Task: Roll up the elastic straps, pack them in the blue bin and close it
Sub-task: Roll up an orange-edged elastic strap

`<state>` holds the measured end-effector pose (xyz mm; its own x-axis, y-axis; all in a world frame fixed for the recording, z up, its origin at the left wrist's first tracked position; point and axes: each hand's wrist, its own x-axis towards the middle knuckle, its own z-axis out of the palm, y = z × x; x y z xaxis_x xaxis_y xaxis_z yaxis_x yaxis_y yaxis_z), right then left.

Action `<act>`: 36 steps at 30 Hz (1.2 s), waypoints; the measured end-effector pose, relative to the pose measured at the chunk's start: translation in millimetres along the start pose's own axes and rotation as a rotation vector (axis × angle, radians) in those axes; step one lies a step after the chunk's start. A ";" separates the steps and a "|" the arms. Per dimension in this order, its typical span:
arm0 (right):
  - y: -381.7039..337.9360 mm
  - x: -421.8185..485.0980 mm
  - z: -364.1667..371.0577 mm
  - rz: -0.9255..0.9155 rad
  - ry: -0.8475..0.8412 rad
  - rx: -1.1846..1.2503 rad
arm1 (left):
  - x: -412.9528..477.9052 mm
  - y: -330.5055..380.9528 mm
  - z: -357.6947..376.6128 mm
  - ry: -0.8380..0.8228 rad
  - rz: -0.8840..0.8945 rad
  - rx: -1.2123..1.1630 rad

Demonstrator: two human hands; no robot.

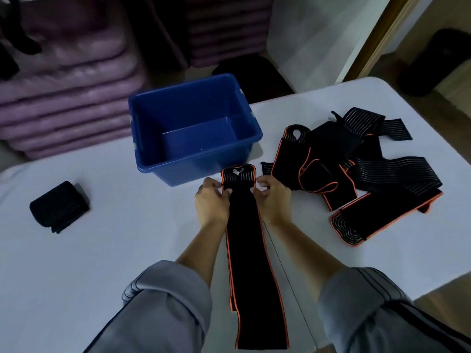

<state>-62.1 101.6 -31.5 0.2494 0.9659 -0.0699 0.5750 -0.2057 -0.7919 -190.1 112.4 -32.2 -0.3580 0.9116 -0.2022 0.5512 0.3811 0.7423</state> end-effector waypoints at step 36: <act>4.9 -5.5 -6.1 -0.021 -0.083 -0.008 | -15.3 -7.0 -14.3 -0.078 -0.100 -0.020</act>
<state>-55.9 94.4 -31.3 0.1724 0.9796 -0.1035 0.5860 -0.1864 -0.7886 -199.3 93.6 -25.1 -0.3505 0.8786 -0.3243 0.5003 0.4684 0.7282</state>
